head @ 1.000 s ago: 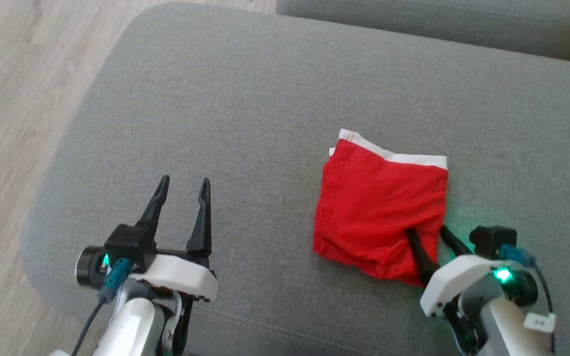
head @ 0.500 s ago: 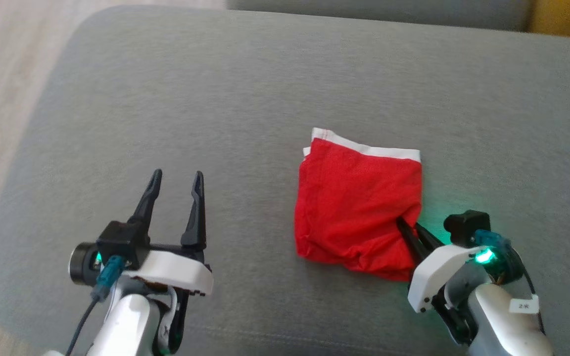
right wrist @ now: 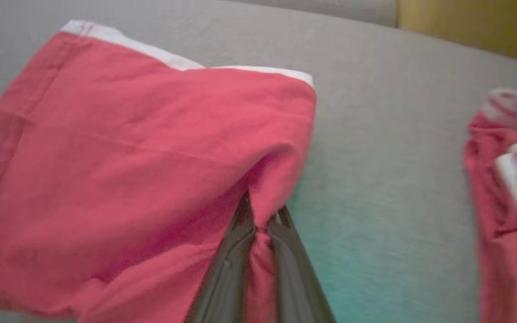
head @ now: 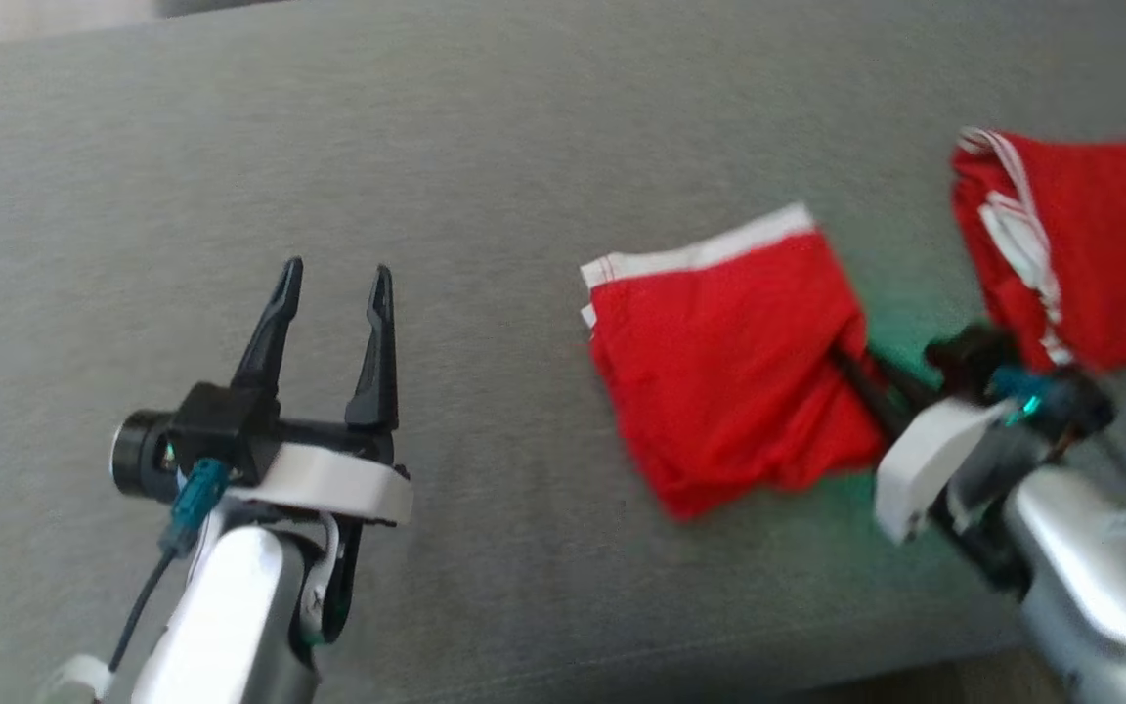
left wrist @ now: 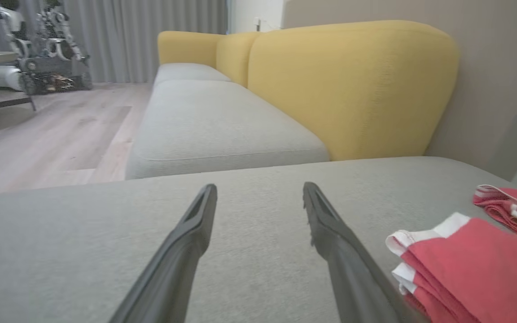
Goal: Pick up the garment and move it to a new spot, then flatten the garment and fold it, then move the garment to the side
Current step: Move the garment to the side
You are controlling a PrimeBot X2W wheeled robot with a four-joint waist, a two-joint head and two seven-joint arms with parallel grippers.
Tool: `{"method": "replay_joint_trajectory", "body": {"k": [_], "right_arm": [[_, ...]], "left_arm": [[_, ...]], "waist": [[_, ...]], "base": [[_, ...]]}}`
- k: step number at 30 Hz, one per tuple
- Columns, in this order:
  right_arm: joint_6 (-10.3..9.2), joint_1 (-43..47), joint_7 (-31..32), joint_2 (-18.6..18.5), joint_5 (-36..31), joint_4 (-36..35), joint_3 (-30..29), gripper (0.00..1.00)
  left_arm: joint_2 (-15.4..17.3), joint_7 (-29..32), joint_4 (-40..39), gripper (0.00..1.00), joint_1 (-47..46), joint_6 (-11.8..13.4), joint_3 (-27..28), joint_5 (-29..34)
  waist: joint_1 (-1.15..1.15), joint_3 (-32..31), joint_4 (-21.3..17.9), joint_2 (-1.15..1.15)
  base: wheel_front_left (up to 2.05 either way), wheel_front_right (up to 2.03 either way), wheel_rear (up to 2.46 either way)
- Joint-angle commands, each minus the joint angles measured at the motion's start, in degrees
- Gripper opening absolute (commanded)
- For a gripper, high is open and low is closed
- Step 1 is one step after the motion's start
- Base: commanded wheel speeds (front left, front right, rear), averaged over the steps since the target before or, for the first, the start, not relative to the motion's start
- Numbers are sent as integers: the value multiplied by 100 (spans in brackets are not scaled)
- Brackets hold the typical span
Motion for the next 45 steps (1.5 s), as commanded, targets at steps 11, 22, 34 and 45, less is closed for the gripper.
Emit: {"method": "replay_joint_trajectory", "body": {"k": [11,22,34,45], "right_arm": [[-5,-1204,-108,-1477,414,-384,-138,0],[-5,-1433,68,-2381,490,-279,-1113,0],[-5,-1975,-79,-2057,322,694,-1526,0],[-5,-2553,-534,-1322,-200,1982,-2056,0]], "left_arm": [[129,67,-258,100,-733,-117,12,175],[203,103,-329,100,-883,-124,-64,219],[288,173,-338,100,-1184,-210,-176,266],[390,250,-404,100,-1418,-225,-232,331]], "waist": [[0,850,-863,0],[0,1155,-994,0],[0,1578,-1116,0],[0,1903,-1198,0]], "base": [[0,0,0],[0,0,0],[0,0,0],[0,0,0]]}}
